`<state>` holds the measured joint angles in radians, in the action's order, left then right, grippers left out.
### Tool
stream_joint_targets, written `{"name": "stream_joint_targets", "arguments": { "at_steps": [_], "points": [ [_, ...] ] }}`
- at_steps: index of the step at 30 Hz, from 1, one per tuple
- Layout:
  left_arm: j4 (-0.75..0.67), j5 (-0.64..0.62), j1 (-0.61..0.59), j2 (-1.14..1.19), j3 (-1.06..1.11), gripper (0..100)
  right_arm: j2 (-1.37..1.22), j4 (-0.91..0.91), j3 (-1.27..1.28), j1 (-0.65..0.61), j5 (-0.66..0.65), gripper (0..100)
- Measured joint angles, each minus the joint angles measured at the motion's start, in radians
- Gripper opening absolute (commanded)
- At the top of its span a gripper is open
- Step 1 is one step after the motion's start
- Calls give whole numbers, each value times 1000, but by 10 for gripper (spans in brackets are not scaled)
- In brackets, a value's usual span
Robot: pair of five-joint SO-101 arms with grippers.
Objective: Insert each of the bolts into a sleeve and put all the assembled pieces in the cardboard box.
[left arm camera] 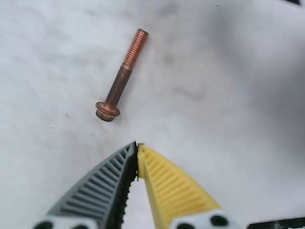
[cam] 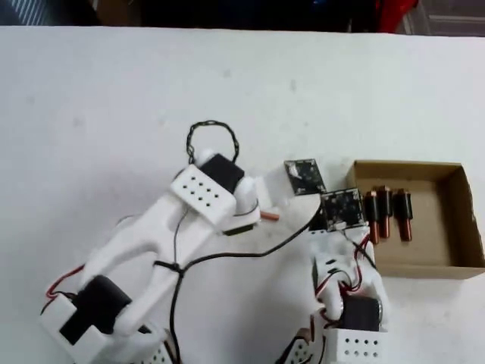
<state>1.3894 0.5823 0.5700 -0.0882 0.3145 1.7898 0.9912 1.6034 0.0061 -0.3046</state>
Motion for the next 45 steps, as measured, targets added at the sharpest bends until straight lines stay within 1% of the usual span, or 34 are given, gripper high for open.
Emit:
{"name": "stream_joint_targets", "arguments": {
  "at_steps": [9,15,20,23,27,39,41,45],
  "points": [
    [-109,0,-86,0,0,23,0,0,0,118,6,19],
    [-115,0,-89,6,0,23,0,0,0,172,6,19],
    [-199,3,-89,106,0,23,0,-2,0,227,9,21],
    [-235,3,-89,180,0,24,0,-2,0,232,11,21],
    [-239,3,-89,236,-11,24,0,-2,0,232,11,21],
    [-241,6,-89,247,-21,24,0,-2,0,232,11,21],
    [-241,28,-89,247,-21,24,0,-2,0,232,11,21],
    [-241,137,-89,247,-21,24,0,-2,0,232,11,21]
  ]
}}
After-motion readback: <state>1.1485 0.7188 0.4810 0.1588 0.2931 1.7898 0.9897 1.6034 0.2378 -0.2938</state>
